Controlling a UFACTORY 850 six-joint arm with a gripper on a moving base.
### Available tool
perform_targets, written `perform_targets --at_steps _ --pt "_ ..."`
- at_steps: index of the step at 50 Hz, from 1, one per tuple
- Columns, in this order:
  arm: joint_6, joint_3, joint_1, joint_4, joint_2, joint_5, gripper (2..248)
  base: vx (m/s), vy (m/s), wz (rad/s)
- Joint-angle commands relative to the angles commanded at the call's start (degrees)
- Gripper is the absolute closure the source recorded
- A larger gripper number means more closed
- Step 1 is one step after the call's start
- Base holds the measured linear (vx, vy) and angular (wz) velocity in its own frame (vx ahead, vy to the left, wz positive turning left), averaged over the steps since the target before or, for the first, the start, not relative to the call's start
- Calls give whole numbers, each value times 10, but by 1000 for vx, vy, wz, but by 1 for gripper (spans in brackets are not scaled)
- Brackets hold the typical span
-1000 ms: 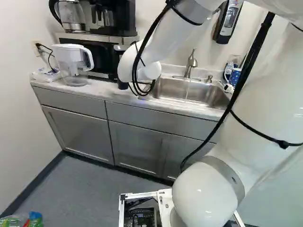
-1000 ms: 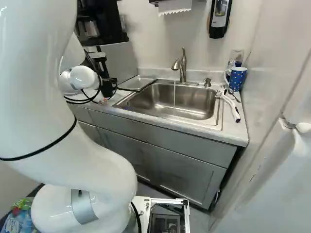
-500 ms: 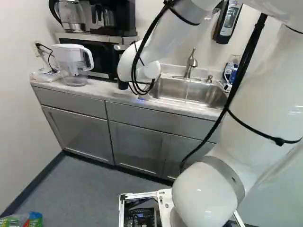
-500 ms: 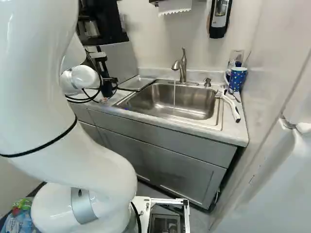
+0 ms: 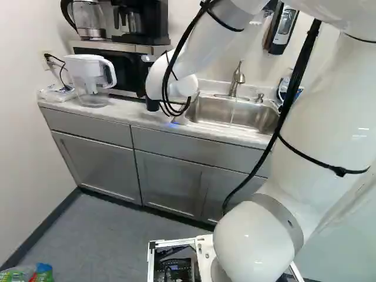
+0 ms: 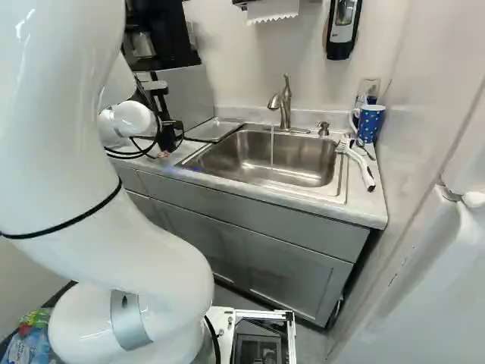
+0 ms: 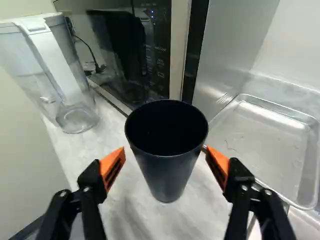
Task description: Rinse the cup and place it in the tray
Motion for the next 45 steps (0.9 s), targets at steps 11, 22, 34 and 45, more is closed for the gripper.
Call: perform_targets --at_steps 11,22,34,45 --pt "0 0 0 0 0 0 88 0 0 0" --pt "0 0 0 0 0 0 128 0 0 0" --pt "0 0 0 0 1 0 128 0 0 0" --pt "0 0 -3 0 12 0 128 0 0 0"
